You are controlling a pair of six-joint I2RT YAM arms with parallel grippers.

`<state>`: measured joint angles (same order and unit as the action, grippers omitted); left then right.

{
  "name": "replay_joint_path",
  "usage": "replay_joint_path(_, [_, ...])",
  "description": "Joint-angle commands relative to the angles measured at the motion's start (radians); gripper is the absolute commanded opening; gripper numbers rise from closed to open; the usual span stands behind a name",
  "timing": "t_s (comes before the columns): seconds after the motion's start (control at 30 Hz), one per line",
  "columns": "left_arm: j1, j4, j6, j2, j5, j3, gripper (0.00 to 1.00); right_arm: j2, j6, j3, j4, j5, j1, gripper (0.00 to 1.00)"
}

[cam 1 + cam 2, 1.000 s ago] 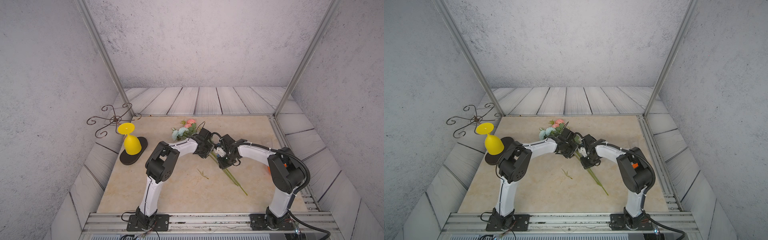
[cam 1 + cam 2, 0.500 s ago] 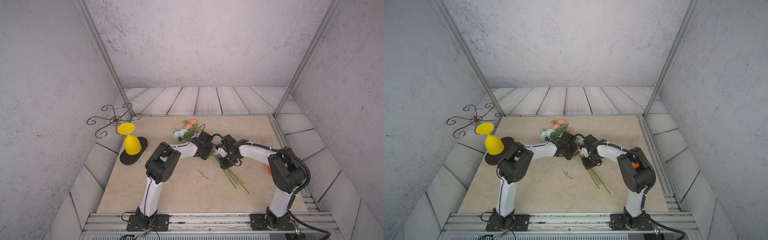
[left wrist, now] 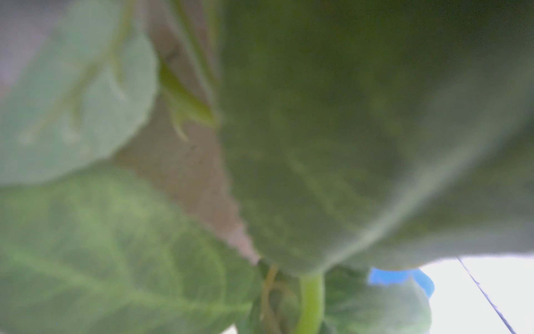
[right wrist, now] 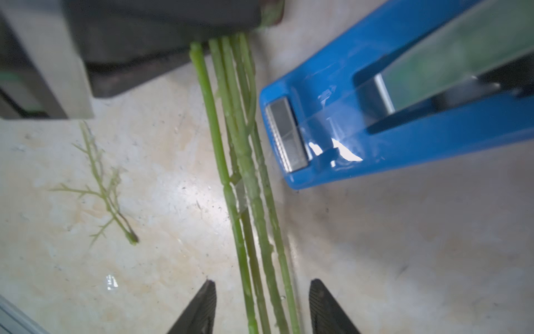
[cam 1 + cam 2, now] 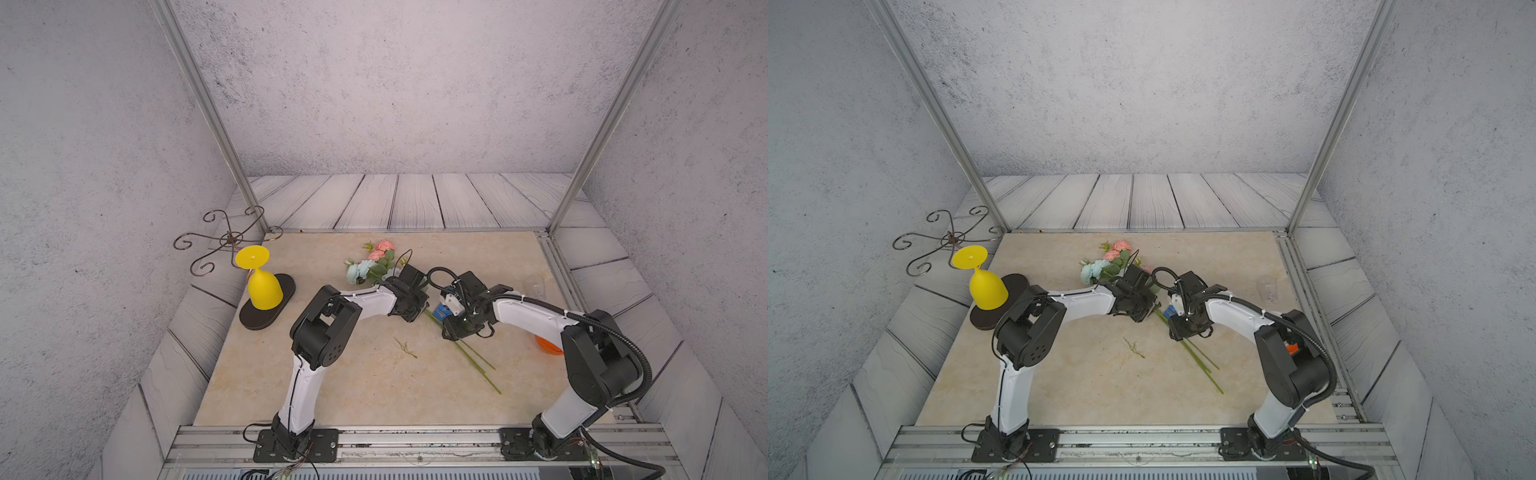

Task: Wrap bouquets with tape
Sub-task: Gather the flowers at the center of the board, then pick up the unwrapped bouquet from the center of the board.

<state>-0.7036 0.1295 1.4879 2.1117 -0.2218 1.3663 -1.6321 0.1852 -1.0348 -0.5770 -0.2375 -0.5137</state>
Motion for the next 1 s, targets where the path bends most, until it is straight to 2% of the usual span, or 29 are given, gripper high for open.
replay_joint_path(0.0, [-0.009, 0.148, -0.005, 0.013, -0.003, -0.048, 0.0, 0.065, 0.049, 0.011, 0.06, -0.046, 0.033, 0.62])
replay_joint_path(0.17, [0.003, 0.119, -0.008, 0.006, -0.019, -0.061, 0.0, -0.009, 0.058, 0.013, 0.085, -0.103, 0.036, 0.65])
replay_joint_path(0.2, [0.005, 0.124, -0.014, 0.004, -0.018, -0.058, 0.0, -0.012, 0.071, 0.02, 0.108, -0.116, 0.037, 0.73])
replay_joint_path(0.23, [0.007, 0.125, -0.018, 0.0, -0.015, -0.058, 0.0, -0.019, 0.085, 0.03, 0.133, -0.131, 0.036, 0.74])
replay_joint_path(0.37, [0.01, 0.107, -0.016, 0.001, -0.026, -0.064, 0.0, -0.072, 0.107, 0.035, 0.198, -0.172, 0.037, 0.74])
replay_joint_path(0.5, [0.011, 0.107, -0.017, -0.002, -0.025, -0.061, 0.0, -0.114, 0.112, 0.031, 0.213, -0.16, 0.037, 0.72])
replay_joint_path(0.67, [0.013, 0.094, -0.006, -0.001, -0.04, -0.06, 0.0, -0.141, 0.122, 0.046, 0.251, -0.135, 0.036, 0.66])
replay_joint_path(0.97, [0.018, 0.104, 0.002, -0.006, -0.059, -0.041, 0.0, -0.144, 0.137, 0.084, 0.287, -0.042, 0.03, 0.39])
